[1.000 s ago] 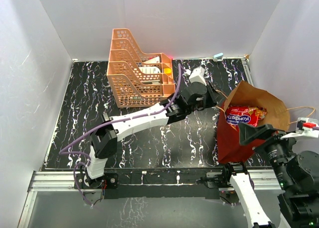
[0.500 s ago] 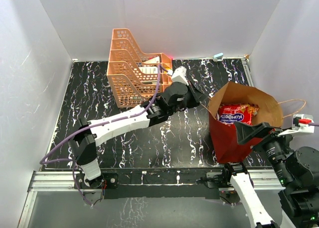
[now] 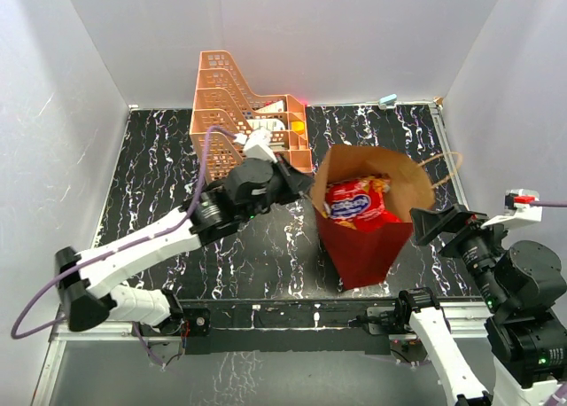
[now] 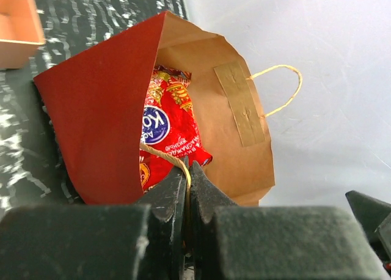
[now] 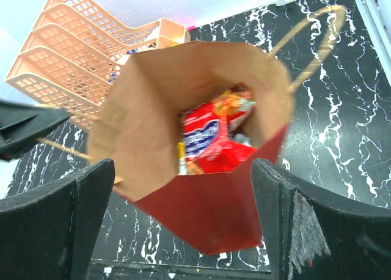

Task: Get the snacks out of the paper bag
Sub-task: Adjust the paper bag at the center of the board.

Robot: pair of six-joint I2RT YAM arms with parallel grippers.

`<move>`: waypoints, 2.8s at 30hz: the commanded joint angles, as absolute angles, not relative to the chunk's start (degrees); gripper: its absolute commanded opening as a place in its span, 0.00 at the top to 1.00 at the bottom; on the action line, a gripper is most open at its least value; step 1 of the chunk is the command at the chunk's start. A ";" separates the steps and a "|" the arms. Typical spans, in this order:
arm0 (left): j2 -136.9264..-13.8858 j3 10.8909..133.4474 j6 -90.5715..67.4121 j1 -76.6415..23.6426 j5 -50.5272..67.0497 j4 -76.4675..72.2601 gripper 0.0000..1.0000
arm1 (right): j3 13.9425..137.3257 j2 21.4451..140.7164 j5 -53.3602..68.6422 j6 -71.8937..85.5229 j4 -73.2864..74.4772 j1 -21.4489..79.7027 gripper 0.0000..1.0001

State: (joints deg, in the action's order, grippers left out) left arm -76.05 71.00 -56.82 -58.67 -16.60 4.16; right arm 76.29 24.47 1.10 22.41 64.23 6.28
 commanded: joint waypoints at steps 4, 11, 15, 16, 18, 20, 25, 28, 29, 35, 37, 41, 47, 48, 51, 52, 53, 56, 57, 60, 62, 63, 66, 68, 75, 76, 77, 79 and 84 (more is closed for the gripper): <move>-60.15 65.26 -57.30 -57.68 -27.83 17.05 1.00 | 73.45 27.12 -2.20 22.14 56.96 6.49 0.02; -51.50 59.12 -61.76 -57.57 -30.38 23.63 1.00 | 69.43 30.12 2.12 25.71 50.00 6.50 0.04; -50.49 59.10 -62.36 -57.57 -30.56 25.63 1.00 | 67.09 35.41 6.54 28.44 47.00 6.48 0.04; -50.55 59.41 -62.44 -57.58 -30.65 26.27 1.00 | 66.65 36.75 7.08 28.99 46.22 6.50 0.04; -50.72 59.90 -62.89 -57.61 -30.76 27.45 1.00 | 66.45 39.38 6.62 29.58 44.93 6.56 0.04; -50.93 60.18 -62.93 -57.57 -30.46 27.76 1.00 | 65.96 41.48 4.60 29.94 43.72 6.51 0.04; -51.18 60.71 -63.02 -57.57 -29.41 27.65 1.00 | 63.41 45.89 -0.64 29.02 38.46 6.54 0.02; -51.33 61.07 -62.98 -57.57 -29.20 27.98 1.00 | 62.18 48.02 -3.11 27.44 34.65 6.46 0.08; -51.44 61.14 -63.01 -57.61 -29.12 28.07 1.00 | 62.08 48.75 -3.98 27.17 33.64 6.48 0.15; -51.81 61.52 -63.64 -57.57 -28.43 28.69 1.00 | 62.81 53.37 -2.83 26.62 29.52 6.50 0.53; -51.93 61.59 -63.67 -57.57 -28.14 28.78 1.00 | 62.93 53.89 -1.17 26.40 28.56 6.51 0.59; -52.29 62.16 -63.90 -57.57 -27.51 29.03 1.00 | 63.01 53.84 -0.69 26.02 26.85 6.46 0.69; -53.03 64.94 -61.96 -57.57 -26.05 28.72 0.98 | 70.06 54.46 -0.53 24.21 26.65 6.50 0.93; -53.27 65.40 -61.17 -57.57 -25.38 28.24 0.96 | 71.90 54.71 -0.79 23.32 27.23 6.50 0.93; -54.76 66.73 -59.81 -57.57 -22.95 26.45 0.93 | 76.99 55.81 -5.66 21.37 29.39 6.50 0.93; -55.39 67.12 -59.45 -57.57 -21.93 25.82 0.92 | 78.05 55.90 -7.13 21.32 29.65 6.48 0.93; -56.44 67.53 -58.74 -57.57 -20.89 25.19 0.92 | 78.93 56.10 -8.22 21.11 29.50 6.50 0.93; -59.04 68.81 -58.38 -57.57 -18.19 23.99 0.92 | 82.10 57.04 -8.61 19.65 28.97 6.50 0.93; -59.91 69.08 -58.17 -57.57 -16.94 23.33 0.92 | 83.07 57.68 -8.33 19.13 28.97 6.50 0.93; -62.17 69.17 -57.75 -57.57 -12.94 21.50 0.93 | 85.50 58.74 -3.71 16.36 29.19 6.49 0.93; -63.64 68.79 -57.92 -57.60 -9.91 20.90 0.94 | 86.35 58.61 2.69 13.80 29.52 6.50 0.93; -64.25 68.32 -58.33 -57.57 -8.63 20.65 0.95 | 86.72 58.43 5.66 12.79 29.94 6.50 0.93; -65.85 66.59 -60.04 -57.57 -5.83 20.83 0.98 | 85.95 56.69 14.12 11.97 30.55 6.45 0.93; -66.38 65.22 -60.64 -57.57 -4.46 20.74 0.99 | 84.13 55.42 19.20 12.36 30.77 6.50 0.93; -64.45 61.95 -59.18 -57.59 -1.62 17.58 0.90 | 76.57 51.13 26.28 18.49 31.56 6.50 0.93; -63.90 61.31 -58.77 -57.57 -1.04 16.60 0.84 | 76.14 50.74 26.42 19.22 31.55 6.50 0.93; -63.51 60.74 -58.07 -57.58 -0.38 15.06 0.76 | 75.84 50.32 26.19 19.93 31.66 6.50 0.93; -63.21 59.83 -56.32 -57.57 2.40 11.45 0.63 | 75.69 49.81 25.53 21.12 31.49 6.49 0.93; -65.39 59.78 -54.15 -60.29 5.99 4.25 0.35 | 76.60 50.35 25.95 22.37 31.31 6.50 0.93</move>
